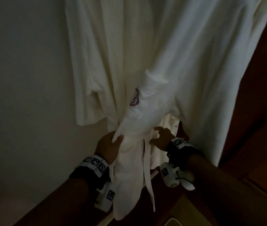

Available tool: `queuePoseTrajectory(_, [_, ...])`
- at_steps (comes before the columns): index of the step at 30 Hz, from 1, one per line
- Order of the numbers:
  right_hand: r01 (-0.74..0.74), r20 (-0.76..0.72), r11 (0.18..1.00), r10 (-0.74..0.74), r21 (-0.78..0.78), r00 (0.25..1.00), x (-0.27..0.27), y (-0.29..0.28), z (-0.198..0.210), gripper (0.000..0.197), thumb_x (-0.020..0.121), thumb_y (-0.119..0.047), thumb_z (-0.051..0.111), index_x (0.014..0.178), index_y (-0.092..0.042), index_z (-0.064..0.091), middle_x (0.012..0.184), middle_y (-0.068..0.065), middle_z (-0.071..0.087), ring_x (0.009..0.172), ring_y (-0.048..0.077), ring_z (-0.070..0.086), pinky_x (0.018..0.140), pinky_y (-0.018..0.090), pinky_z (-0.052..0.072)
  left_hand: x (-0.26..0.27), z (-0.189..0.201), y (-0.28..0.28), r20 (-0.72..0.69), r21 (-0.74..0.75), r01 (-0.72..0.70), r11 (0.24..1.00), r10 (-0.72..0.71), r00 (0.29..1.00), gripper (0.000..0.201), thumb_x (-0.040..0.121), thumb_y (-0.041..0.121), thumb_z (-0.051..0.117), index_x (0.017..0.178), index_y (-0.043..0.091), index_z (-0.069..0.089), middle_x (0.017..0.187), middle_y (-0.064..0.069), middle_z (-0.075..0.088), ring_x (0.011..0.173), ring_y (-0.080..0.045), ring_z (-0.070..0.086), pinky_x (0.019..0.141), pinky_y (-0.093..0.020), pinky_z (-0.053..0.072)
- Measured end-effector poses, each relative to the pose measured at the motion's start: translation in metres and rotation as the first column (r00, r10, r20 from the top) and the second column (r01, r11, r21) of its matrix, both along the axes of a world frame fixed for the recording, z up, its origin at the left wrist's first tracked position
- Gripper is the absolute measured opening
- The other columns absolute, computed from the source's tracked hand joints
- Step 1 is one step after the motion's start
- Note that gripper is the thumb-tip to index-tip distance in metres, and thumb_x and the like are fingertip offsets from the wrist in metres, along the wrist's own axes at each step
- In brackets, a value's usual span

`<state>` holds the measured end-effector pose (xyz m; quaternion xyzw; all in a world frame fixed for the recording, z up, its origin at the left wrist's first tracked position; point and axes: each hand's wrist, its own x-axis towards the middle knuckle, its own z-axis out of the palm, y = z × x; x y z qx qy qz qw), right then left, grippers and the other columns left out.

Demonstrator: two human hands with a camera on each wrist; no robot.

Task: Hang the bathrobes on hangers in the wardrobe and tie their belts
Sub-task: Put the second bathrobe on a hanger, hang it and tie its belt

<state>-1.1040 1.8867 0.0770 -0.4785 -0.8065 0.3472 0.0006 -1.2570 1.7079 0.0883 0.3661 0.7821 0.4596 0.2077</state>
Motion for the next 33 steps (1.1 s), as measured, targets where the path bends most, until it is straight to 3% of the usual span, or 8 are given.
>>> queuePoseTrajectory(6, [-0.022, -0.034, 0.994, 0.019, -0.105, 0.999, -0.003, -0.031, -0.031, 0.068, 0.095, -0.051, 0.051, 0.148, -0.012, 0.032, 0.152, 0.011, 0.036, 0.138, 0.030, 0.036, 0.109, 0.034, 0.030, 0.003, -0.004, -0.006, -0.025, -0.008, -0.022, 1.000, 0.021, 0.999, 0.025, 0.092, 0.043, 0.056, 0.101, 0.023, 0.068, 0.089, 0.007, 0.066, 0.078, -0.008, 0.062, 0.059, -0.011, 0.044])
queuePoseTrajectory(9, [0.021, -0.110, 0.996, -0.030, -0.085, 0.993, 0.009, -0.042, -0.032, 0.055, 0.091, -0.056, 0.051, 0.125, -0.013, 0.055, 0.117, 0.008, 0.066, 0.109, 0.027, 0.062, 0.087, 0.031, 0.046, 0.004, -0.002, -0.006, -0.063, 0.000, -0.103, 0.995, 0.103, 0.993, 0.021, 0.094, 0.039, 0.054, 0.087, 0.023, 0.064, 0.073, 0.010, 0.061, 0.064, -0.004, 0.058, 0.048, -0.009, 0.039])
queuePoseTrajectory(13, [0.050, -0.391, 0.978, -0.128, -0.202, 0.911, 0.038, -0.073, -0.005, 0.046, 0.085, -0.042, 0.067, 0.115, -0.031, 0.035, 0.102, 0.005, 0.065, 0.065, 0.018, 0.070, 0.058, 0.033, 0.057, 0.009, -0.001, 0.001, -0.070, -0.014, -0.206, 0.979, 0.204, 0.976, 0.029, 0.095, 0.037, 0.051, 0.075, 0.018, 0.060, 0.064, 0.000, 0.064, 0.060, -0.015, 0.061, 0.053, -0.017, 0.046])
queuePoseTrajectory(18, [-0.427, -0.650, 0.858, 0.153, -0.287, 0.745, 0.090, -0.115, 0.074, 0.031, 0.080, -0.029, 0.074, 0.104, -0.025, 0.054, 0.086, 0.006, 0.071, 0.067, 0.026, 0.070, 0.066, 0.041, 0.059, 0.026, 0.002, 0.015, -0.041, -0.011, -0.334, 0.943, 0.333, 0.942, 0.032, 0.096, 0.030, 0.049, 0.077, 0.008, 0.061, 0.064, 0.004, 0.056, 0.058, -0.013, 0.052, 0.048, -0.019, 0.035])
queuePoseTrajectory(21, [-0.591, -0.773, 0.695, 0.081, -0.409, 0.629, 0.127, -0.109, 0.109, 0.031, 0.083, -0.015, 0.066, 0.113, -0.008, 0.059, 0.086, 0.019, 0.068, 0.068, 0.036, 0.064, 0.066, 0.044, 0.054, 0.047, 0.006, 0.014, -0.004, -0.050, -0.392, 0.919, 0.392, 0.920, 0.029, 0.095, 0.035, 0.052, 0.084, 0.010, 0.062, 0.071, 0.001, 0.058, 0.058, -0.009, 0.050, 0.045, -0.018, 0.031])
queuePoseTrajectory(28, [-0.574, -0.815, 0.711, 0.001, -0.407, 0.579, 0.192, -0.092, 0.106, 0.038, 0.097, 0.001, 0.042, 0.131, -0.011, 0.055, 0.120, 0.013, 0.067, 0.092, 0.041, 0.068, 0.080, 0.047, 0.057, 0.125, 0.002, -0.007, 0.215, 0.023, -0.144, 0.989, 0.136, 0.967, 0.023, 0.084, 0.044, 0.067, 0.099, 0.027, 0.064, 0.072, -0.005, 0.072, 0.076, -0.019, 0.068, 0.085, -0.035, 0.054])
queuePoseTrajectory(31, [-0.567, -0.781, 0.759, 0.126, -0.321, 0.611, 0.216, -0.097, 0.090, 0.046, 0.091, 0.014, 0.047, 0.127, -0.013, 0.055, 0.118, 0.008, 0.069, 0.104, 0.028, 0.067, 0.080, 0.036, 0.057, 0.154, -0.005, -0.027, 0.557, 0.175, -0.258, 0.950, 0.121, 0.822, 0.026, 0.093, 0.011, 0.056, 0.115, 0.021, 0.066, 0.075, -0.005, 0.070, 0.089, -0.026, 0.064, 0.099, -0.045, 0.048])
queuePoseTrajectory(33, [-0.547, -0.714, 0.818, 0.275, -0.177, 0.644, 0.225, -0.100, 0.076, 0.038, 0.092, 0.007, 0.054, 0.122, -0.017, 0.058, 0.113, 0.002, 0.071, 0.106, 0.019, 0.067, 0.083, 0.034, 0.056, 0.172, -0.011, -0.043, 0.527, 0.197, -0.250, 0.948, 0.112, 0.843, 0.039, 0.093, -0.003, 0.050, 0.119, 0.021, 0.066, 0.079, -0.004, 0.068, 0.092, -0.027, 0.063, 0.098, -0.043, 0.047])
